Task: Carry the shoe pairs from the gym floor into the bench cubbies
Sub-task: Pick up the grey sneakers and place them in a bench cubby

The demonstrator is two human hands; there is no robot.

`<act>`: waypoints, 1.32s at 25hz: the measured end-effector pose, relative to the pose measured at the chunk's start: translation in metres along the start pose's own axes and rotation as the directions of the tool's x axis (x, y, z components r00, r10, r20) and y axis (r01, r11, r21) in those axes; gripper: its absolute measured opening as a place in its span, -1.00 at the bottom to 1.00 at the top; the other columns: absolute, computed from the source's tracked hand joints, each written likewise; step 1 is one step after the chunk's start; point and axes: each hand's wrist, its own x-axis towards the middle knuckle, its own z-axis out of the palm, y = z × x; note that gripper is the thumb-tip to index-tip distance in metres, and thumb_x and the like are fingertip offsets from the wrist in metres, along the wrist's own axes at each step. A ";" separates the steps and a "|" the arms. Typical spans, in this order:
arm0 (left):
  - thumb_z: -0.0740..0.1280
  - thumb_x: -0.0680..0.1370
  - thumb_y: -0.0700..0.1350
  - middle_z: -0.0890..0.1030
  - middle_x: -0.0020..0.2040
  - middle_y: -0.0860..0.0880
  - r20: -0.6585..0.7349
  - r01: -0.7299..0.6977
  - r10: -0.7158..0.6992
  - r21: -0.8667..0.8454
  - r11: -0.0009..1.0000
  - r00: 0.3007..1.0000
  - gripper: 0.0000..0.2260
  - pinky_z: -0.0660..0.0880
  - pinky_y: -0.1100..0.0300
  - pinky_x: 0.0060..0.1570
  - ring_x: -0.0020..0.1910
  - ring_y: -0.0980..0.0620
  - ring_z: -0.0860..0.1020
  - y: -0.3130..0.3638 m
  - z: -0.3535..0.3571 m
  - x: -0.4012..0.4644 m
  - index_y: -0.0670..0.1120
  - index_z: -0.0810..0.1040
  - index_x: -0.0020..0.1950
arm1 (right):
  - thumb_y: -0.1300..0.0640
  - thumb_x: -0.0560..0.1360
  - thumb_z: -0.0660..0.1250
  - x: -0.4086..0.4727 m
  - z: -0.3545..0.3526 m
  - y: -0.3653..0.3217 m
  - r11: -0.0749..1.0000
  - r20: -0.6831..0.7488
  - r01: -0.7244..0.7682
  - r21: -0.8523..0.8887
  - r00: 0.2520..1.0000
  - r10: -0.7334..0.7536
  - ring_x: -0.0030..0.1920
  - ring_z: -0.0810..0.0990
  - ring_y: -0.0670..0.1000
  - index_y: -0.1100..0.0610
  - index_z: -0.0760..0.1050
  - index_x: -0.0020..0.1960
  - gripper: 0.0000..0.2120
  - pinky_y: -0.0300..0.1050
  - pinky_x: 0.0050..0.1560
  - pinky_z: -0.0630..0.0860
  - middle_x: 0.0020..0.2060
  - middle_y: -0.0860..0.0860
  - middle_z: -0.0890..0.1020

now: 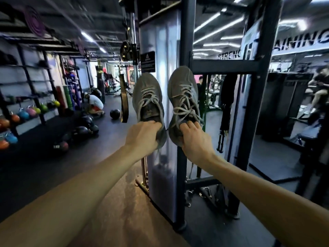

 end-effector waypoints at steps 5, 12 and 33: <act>0.40 0.43 -0.09 0.57 -0.05 0.04 -0.046 -0.033 0.034 0.015 0.999 0.998 -0.86 0.28 0.18 -0.27 -0.07 -0.05 0.55 0.066 -0.085 -0.060 0.02 0.44 -0.12 | 0.21 0.51 0.28 -0.068 -0.091 0.006 1.000 -0.080 0.011 -0.005 0.997 -0.012 0.23 0.37 0.09 0.12 0.35 0.22 -0.69 -0.05 -0.17 0.42 0.15 0.03 0.46; 0.40 0.47 -0.08 0.44 -0.14 0.09 -0.079 -0.156 0.154 -0.014 0.988 0.985 -0.85 0.39 0.18 -0.25 -0.18 0.06 0.45 0.137 -0.176 -0.127 -0.01 0.45 -0.05 | 0.13 0.55 0.23 -0.174 -0.209 0.003 0.991 -0.159 -0.085 -0.101 0.985 0.068 0.21 0.36 0.07 0.09 0.34 0.20 -0.76 -0.09 -0.20 0.34 0.13 0.00 0.45; 0.44 0.44 -0.13 0.53 -0.09 -0.01 -0.356 -0.748 0.671 -0.453 0.485 0.651 -0.82 0.48 0.06 -0.09 -0.03 -0.13 0.54 0.641 -0.385 -0.371 -0.05 0.47 -0.07 | 0.14 0.53 0.27 -0.699 -0.635 0.071 0.548 -0.472 -0.689 -0.474 0.724 0.503 0.12 0.42 0.12 0.14 0.41 0.12 -0.82 -0.02 -0.21 0.37 0.08 0.07 0.50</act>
